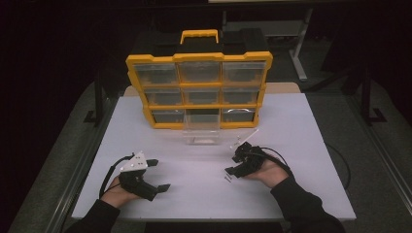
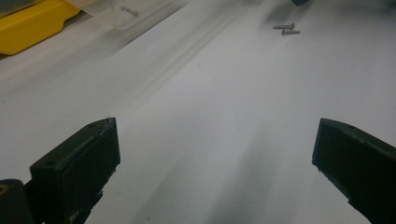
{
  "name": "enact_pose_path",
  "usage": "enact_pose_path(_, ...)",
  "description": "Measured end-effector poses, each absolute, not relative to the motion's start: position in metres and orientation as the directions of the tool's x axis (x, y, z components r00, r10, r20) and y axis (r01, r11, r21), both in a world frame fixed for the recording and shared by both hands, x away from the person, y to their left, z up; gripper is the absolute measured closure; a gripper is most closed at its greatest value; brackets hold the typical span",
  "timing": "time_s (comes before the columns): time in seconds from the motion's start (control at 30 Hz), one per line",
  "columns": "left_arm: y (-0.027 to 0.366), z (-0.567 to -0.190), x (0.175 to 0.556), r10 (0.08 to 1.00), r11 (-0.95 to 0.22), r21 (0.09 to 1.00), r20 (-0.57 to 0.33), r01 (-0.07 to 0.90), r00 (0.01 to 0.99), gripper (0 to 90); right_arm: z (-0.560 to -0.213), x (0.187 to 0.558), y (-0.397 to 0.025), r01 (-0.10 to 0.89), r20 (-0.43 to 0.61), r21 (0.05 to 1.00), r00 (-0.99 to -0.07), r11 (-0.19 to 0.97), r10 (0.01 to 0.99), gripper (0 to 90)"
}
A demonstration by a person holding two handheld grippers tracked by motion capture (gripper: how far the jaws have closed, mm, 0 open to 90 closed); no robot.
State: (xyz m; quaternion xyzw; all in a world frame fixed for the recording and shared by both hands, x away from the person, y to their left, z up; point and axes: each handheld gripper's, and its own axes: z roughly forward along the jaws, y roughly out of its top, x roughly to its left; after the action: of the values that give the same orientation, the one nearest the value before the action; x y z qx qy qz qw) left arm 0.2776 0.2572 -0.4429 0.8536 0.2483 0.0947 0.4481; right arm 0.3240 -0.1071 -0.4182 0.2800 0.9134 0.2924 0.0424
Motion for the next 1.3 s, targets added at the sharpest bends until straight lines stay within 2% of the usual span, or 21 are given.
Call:
enact_pose_path(0.67, 0.256, -0.444, 0.278, 0.51, -0.477, 0.811, -0.059, 0.339, 0.858, 0.4, -0.432, 0.324, -0.097, 0.486, 0.122, 0.496, -0.86, 0.72, 0.496, 71.3)
enact_pose_path(1.3, 0.256, -0.443, 0.278, 0.51, -0.477, 0.811, -0.059, 0.339, 0.858, 0.4, -0.435, 0.324, -0.095, 0.482, 0.123, 0.469, -0.866, 0.74, 0.485, 81.2)
